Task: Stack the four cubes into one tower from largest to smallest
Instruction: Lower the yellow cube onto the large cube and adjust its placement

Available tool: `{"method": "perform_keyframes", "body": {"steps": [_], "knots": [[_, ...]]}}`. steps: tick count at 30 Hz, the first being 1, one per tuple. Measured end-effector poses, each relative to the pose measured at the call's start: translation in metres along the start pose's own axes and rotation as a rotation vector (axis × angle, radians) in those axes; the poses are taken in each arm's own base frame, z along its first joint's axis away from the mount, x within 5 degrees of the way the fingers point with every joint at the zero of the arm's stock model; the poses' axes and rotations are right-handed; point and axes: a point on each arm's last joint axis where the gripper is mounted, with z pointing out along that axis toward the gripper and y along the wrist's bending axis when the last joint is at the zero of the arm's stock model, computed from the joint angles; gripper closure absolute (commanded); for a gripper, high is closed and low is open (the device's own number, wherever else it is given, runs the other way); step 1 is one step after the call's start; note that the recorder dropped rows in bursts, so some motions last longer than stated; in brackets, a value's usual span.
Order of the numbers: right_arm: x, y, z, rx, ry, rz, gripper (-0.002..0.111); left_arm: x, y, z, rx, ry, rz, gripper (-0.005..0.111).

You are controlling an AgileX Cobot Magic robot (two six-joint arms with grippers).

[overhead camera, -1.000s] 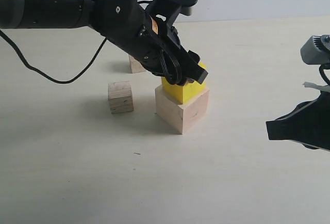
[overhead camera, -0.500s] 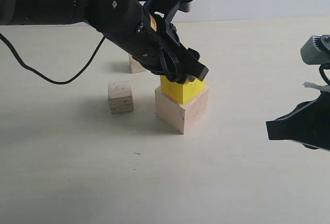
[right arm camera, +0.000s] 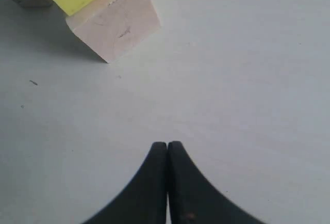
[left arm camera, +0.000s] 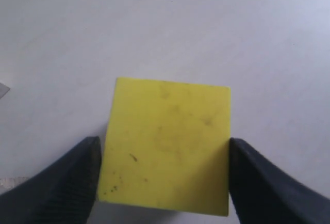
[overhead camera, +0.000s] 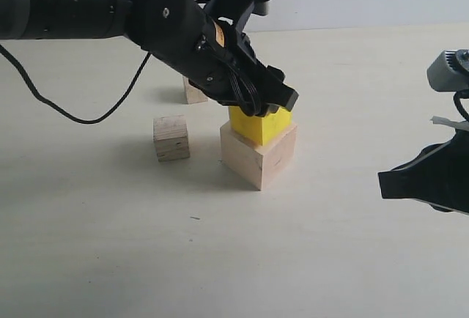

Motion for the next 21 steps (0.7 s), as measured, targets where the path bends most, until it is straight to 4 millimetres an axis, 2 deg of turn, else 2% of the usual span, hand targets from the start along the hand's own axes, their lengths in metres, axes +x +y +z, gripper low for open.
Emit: {"method": "perform_keyframes", "body": {"steps": [11,13,16,21], "knots": [[0.0000,0.0000,0.0000,0.000,0.000,0.000,0.108,0.0009,0.0010,0.0028,-0.010,0.004,0.010,0.107],[0.0000,0.0000,0.0000,0.000,0.000,0.000,0.108,0.0007,0.0010,0.0028,-0.010,0.002,0.010,0.103],[0.0000,0.0000,0.0000,0.000,0.000,0.000,0.108,0.0007,0.0010,0.0028,-0.010,0.002,0.010,0.085],[0.0000,0.0000,0.0000,0.000,0.000,0.000,0.108,0.0007,0.0010,0.0028,-0.010,0.002,0.010,0.045]]}}
